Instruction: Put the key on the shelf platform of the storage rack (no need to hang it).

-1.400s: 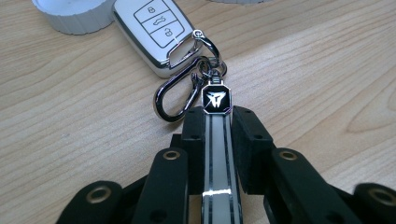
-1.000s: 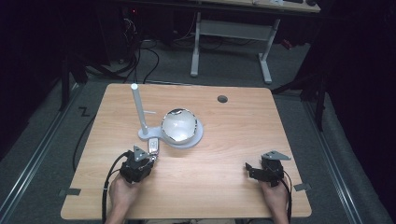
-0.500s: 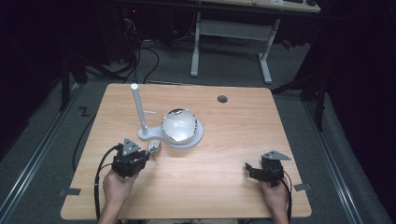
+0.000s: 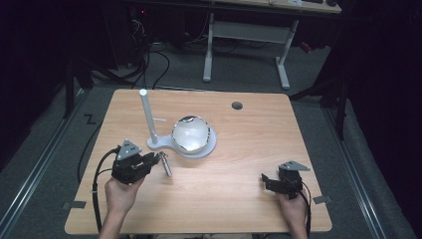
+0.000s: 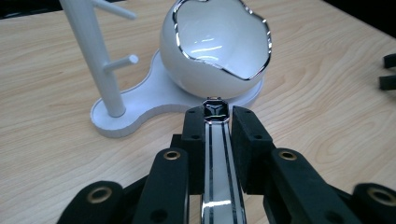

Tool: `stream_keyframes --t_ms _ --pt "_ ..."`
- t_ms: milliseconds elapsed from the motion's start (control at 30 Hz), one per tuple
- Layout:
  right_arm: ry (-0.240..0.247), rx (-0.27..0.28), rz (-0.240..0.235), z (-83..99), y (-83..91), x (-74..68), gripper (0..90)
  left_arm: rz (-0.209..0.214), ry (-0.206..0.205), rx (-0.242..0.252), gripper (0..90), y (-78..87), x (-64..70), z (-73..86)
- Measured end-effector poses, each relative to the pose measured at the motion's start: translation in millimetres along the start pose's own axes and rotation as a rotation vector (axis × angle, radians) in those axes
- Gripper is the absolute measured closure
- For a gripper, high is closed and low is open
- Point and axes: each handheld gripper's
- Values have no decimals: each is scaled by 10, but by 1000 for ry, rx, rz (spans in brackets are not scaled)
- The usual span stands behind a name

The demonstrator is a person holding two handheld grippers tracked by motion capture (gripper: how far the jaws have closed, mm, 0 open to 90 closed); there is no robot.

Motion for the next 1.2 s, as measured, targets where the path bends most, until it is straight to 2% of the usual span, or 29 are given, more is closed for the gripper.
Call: stream_keyframes --t_ms 200,333,567,800,967,1000,1100,1200 --pt "-1 1 1 0 -1 0 229 23 1 -13 759 41 59 -23" --pt "-1 1 1 1 0 0 228 34 17 -18 758 67 140 -42" --pt "-1 2 0 2 1 1 229 51 15 -39 758 89 256 -75" --pt "0 2 0 3 1 2 228 77 27 -64 758 86 376 -92" --pt "1 2 0 3 1 2 228 102 14 -76 758 77 452 -93" --pt "0 2 0 3 1 2 228 103 25 -76 759 79 479 -91" --pt "0 2 0 3 1 2 228 119 15 -85 758 68 537 -102" --pt "-1 1 0 3 2 1 228 122 21 -91 758 62 580 -107"
Point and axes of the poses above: each handheld gripper's, and its own axes: y roughly backward along the jaws, z roughly out of its underside, x roughly to its right, and after that the axes turned 2 degrees about y, right-handed
